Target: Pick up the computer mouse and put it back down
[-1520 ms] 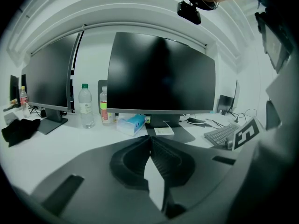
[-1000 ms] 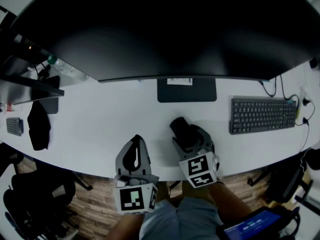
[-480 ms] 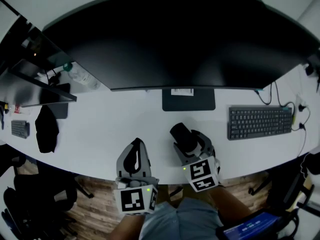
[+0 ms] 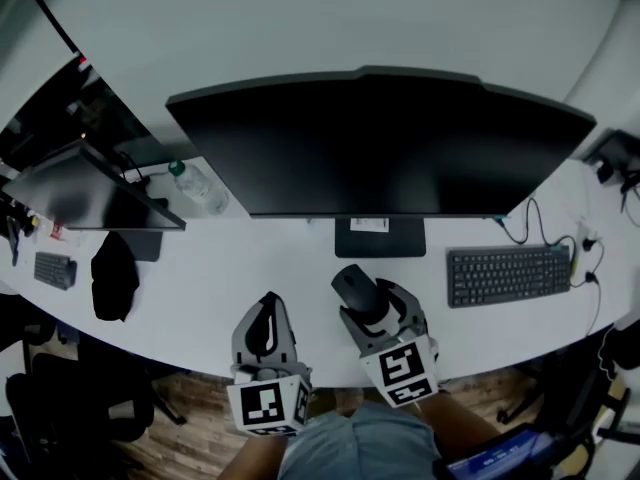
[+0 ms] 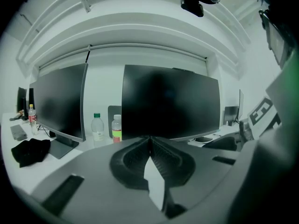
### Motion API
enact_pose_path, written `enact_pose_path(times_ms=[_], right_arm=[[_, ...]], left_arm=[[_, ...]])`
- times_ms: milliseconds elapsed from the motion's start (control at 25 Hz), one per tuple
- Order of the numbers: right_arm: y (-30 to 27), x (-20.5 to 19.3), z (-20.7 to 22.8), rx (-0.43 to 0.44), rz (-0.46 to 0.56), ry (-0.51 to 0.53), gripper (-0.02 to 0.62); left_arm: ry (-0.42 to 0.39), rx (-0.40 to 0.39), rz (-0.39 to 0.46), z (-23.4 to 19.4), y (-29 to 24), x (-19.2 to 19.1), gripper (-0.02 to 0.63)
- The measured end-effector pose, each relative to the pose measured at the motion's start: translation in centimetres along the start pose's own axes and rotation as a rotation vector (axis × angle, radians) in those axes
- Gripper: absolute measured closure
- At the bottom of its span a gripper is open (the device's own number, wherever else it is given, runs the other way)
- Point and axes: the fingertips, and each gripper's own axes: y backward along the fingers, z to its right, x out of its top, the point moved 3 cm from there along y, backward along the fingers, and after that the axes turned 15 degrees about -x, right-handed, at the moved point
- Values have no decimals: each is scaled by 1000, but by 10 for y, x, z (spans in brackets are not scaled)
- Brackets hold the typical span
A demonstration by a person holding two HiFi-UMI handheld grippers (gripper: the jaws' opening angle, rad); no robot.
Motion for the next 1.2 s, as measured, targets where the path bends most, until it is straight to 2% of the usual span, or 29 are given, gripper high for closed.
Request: enact_pose_path(times_ms=[680,1200], right_arm=[[12,88,-18,18,196,25,295],[19,112,-21,5,248,48,293]], left_arm=[[-81,26,122,-24,15,44,598],[-81,43,153,-34,20,51,598]])
